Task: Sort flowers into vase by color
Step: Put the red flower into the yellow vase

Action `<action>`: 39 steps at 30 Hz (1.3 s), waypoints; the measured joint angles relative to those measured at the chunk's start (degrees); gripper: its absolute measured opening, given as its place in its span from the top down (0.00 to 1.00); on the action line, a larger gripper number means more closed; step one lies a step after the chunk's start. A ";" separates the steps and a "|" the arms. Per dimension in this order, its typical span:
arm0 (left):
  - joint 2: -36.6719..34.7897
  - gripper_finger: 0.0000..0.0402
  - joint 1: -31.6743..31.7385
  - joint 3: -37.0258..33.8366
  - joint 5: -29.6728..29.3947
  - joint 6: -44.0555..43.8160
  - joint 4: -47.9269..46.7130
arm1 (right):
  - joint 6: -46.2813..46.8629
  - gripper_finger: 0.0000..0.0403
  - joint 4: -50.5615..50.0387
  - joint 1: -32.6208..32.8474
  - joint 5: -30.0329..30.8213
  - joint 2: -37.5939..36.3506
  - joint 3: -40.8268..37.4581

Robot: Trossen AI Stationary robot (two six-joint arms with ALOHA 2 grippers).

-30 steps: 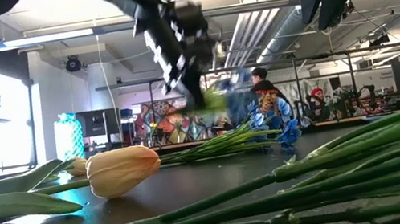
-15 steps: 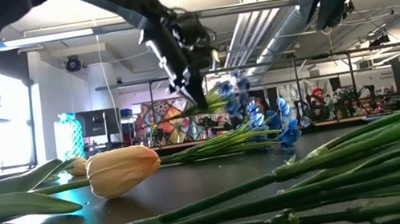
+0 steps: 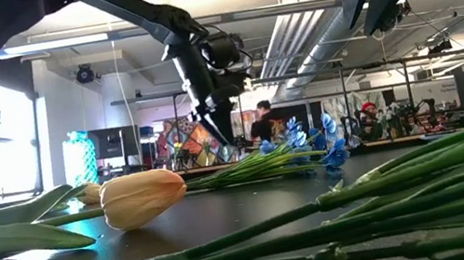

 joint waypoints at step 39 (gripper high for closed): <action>0.13 0.97 -5.16 -11.40 -0.29 -1.04 -3.88 | 1.40 0.66 0.05 0.05 0.10 -0.24 0.06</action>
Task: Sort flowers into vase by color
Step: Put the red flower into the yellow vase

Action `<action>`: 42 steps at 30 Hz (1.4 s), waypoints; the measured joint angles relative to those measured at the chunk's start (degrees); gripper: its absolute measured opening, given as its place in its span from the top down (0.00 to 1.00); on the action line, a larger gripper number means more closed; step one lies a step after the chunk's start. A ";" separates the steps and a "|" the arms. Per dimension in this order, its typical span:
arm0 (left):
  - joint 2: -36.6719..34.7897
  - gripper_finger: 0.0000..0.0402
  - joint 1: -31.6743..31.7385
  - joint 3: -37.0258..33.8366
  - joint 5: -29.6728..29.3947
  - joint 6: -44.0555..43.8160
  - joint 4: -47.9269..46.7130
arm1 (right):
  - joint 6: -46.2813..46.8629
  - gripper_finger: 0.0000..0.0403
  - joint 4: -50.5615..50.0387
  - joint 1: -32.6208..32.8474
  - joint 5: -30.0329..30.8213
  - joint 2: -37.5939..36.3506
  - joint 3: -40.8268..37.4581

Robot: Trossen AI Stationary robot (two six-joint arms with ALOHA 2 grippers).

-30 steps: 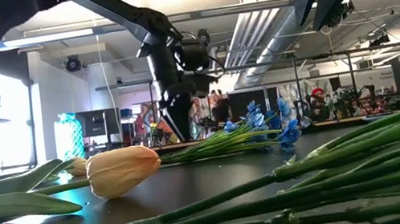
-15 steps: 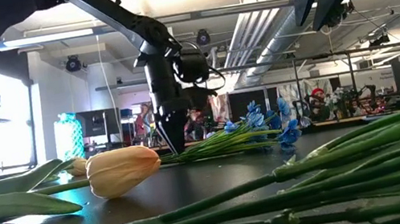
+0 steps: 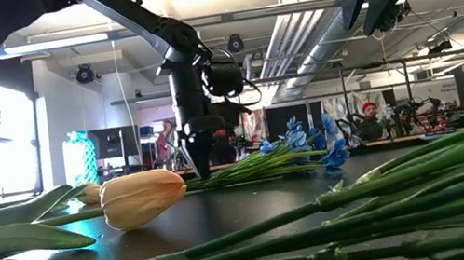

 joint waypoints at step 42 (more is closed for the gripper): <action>-25.35 1.00 -14.54 3.62 20.69 -23.60 46.32 | -35.83 0.44 26.02 8.03 27.35 -14.71 7.04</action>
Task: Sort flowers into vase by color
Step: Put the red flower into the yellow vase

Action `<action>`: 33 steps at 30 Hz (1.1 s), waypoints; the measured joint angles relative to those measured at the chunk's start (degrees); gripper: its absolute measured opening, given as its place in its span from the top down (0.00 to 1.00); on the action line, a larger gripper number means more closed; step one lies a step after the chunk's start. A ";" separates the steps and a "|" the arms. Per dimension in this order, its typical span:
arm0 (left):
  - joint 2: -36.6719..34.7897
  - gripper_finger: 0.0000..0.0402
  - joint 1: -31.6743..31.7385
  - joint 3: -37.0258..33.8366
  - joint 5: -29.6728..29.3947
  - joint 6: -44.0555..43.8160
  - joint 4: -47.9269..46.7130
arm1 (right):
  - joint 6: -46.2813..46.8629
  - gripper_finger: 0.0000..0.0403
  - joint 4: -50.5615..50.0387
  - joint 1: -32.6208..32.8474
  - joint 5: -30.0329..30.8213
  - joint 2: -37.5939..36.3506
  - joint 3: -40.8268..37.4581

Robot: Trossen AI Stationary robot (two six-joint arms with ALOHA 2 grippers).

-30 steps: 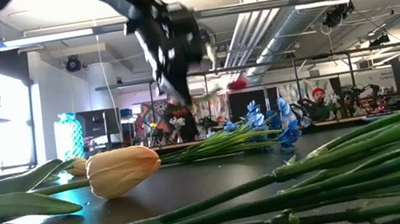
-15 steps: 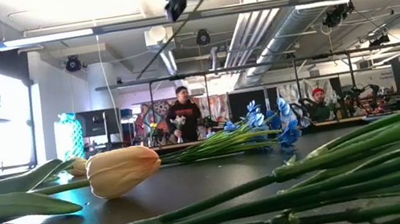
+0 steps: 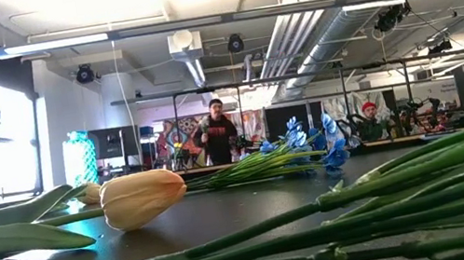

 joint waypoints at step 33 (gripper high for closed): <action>6.16 0.77 -6.07 -0.07 -5.41 -3.44 5.50 | -7.59 1.00 -14.63 0.57 -10.57 -1.90 8.49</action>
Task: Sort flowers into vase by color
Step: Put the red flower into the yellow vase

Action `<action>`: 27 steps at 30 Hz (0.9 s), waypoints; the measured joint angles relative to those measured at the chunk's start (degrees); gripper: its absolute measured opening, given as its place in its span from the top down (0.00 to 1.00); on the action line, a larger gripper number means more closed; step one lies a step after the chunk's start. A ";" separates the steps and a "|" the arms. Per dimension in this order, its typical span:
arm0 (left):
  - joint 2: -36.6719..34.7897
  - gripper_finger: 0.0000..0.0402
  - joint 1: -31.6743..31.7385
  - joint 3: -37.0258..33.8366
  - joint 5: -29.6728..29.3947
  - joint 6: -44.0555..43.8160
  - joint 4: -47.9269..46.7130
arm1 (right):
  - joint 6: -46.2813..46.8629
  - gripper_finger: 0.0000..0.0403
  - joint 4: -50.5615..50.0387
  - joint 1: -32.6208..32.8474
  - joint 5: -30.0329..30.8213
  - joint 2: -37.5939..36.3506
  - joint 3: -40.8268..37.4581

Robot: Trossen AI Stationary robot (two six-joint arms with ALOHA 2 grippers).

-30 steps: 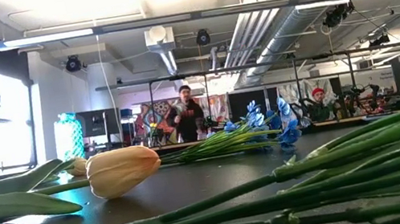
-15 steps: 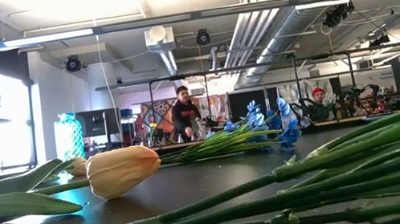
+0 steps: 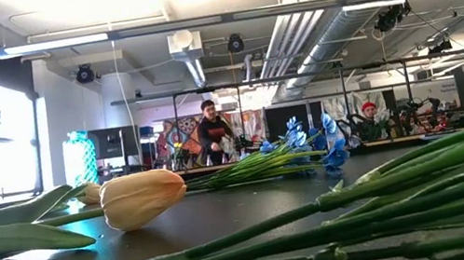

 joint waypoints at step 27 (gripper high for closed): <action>-0.02 0.71 -1.95 0.00 -6.98 -0.86 -10.24 | 30.72 1.00 -36.12 25.77 -14.02 -1.79 5.31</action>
